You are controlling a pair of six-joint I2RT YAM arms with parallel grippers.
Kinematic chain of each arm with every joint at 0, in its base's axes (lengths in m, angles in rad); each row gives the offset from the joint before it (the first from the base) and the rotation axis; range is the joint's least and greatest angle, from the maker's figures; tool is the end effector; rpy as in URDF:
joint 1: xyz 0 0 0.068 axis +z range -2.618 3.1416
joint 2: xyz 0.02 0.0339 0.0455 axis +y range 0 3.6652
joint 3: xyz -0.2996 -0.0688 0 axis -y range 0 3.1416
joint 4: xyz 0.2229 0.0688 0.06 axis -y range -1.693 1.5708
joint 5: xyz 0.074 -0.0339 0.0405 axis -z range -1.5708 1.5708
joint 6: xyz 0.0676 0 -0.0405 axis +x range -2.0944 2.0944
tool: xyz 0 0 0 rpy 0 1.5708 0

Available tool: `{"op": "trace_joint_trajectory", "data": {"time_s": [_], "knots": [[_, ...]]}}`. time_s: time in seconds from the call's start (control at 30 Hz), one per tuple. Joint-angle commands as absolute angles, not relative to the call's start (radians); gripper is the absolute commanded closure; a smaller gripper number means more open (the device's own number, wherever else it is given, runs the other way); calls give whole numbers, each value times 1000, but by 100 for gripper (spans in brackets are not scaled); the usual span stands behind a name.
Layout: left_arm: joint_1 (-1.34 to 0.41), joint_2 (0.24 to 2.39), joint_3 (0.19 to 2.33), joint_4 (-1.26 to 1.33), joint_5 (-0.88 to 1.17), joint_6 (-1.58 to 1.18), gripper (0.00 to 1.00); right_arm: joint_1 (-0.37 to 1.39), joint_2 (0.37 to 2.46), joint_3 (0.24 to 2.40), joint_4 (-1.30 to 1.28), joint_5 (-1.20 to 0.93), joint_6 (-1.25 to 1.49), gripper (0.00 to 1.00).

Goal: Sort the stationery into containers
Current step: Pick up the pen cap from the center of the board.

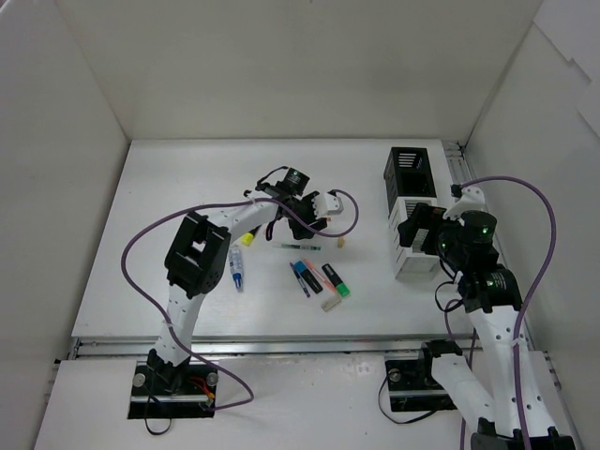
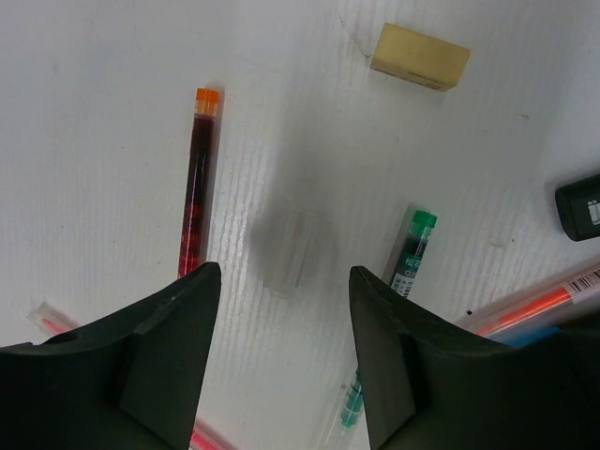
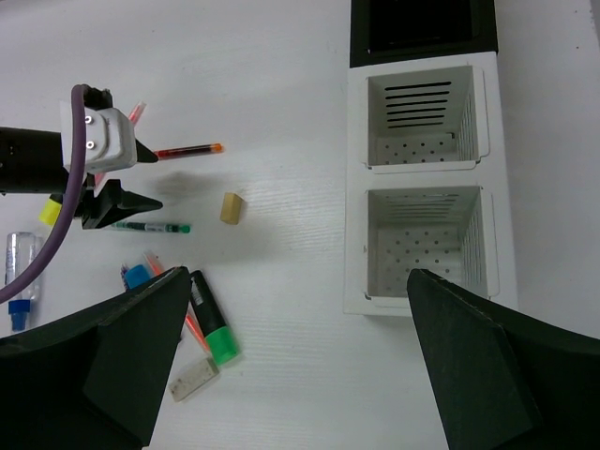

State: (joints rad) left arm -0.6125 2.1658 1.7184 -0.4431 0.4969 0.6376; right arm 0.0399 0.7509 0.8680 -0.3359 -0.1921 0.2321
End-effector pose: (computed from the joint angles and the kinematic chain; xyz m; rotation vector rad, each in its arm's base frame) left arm 0.3896 -0.3131 0.2156 1.5753 1.8158 -0.5967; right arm 0.1517 0.0190 0.3731 0.0342 1.8000 0.3665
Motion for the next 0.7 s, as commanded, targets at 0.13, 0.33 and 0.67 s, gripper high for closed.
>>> {"op": "trace_joint_trajectory", "data": {"time_s": [0.13, 0.33, 0.67], "knots": [[-607, 2148, 1733, -410, 512, 667, 53, 34, 773, 900, -304, -212, 216, 2], [-607, 2157, 1732, -439, 485, 634, 54, 35, 767, 894, -305, -196, 218, 2], [-598, 2206, 1767, -471, 502, 555, 54, 34, 781, 902, -311, -201, 219, 2]]}}
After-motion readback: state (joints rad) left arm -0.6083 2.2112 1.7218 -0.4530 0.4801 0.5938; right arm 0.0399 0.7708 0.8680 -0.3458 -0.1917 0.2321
